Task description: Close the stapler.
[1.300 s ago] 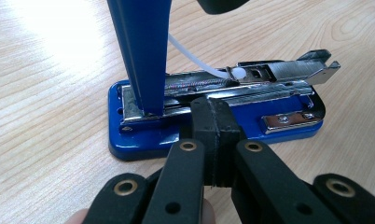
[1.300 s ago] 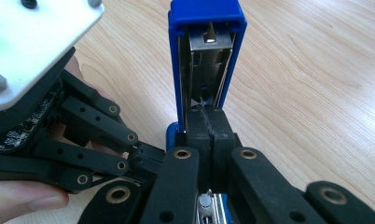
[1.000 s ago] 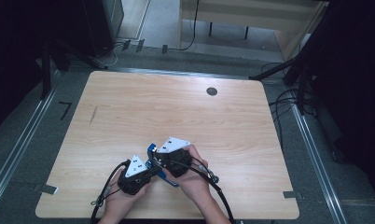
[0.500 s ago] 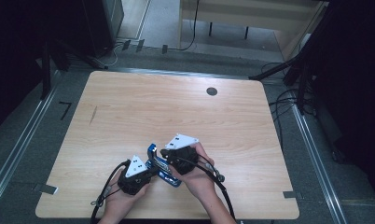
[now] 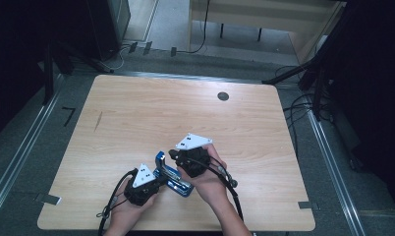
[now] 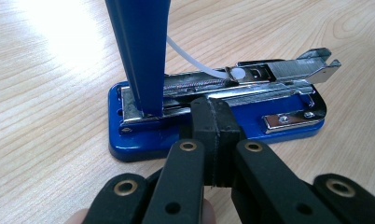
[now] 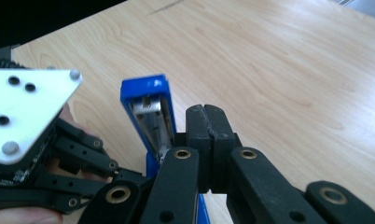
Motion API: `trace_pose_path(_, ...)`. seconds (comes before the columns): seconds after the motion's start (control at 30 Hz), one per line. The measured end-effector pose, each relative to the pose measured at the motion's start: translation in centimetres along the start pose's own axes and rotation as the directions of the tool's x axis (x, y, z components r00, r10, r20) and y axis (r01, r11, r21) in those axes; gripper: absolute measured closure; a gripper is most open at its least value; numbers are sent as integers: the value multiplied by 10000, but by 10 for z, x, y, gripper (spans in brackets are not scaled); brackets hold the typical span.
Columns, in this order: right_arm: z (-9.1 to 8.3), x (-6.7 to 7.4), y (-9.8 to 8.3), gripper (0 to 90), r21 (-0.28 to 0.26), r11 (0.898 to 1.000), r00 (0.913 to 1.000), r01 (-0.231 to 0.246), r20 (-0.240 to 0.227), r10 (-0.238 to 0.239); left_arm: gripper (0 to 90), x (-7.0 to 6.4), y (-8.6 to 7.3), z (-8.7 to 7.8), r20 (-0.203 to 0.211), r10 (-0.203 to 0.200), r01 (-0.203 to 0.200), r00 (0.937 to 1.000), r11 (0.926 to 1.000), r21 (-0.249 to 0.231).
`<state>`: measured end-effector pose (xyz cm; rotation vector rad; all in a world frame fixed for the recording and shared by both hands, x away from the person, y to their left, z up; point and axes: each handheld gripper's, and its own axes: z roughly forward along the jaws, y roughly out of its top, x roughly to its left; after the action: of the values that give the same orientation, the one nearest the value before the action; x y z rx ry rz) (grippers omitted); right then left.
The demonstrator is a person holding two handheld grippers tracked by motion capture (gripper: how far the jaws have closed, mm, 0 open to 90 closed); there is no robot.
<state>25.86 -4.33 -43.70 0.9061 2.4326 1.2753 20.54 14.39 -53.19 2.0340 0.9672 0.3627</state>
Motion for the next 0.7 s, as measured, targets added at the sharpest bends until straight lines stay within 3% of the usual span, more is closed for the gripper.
trace_pose_path(0.3, -5, -2, 13, 900, -575, 9983, 9998, -129, 127, 137, 900, 0, 0, 0, -59, 49, -49, 10000, 10000, -5)
trace_pose_path(0.7, 0, 8, 26, 900, -698, 9976, 9999, 44, -108, -52, 900, -1, 0, 0, -72, 143, -143, 9999, 9999, -8)
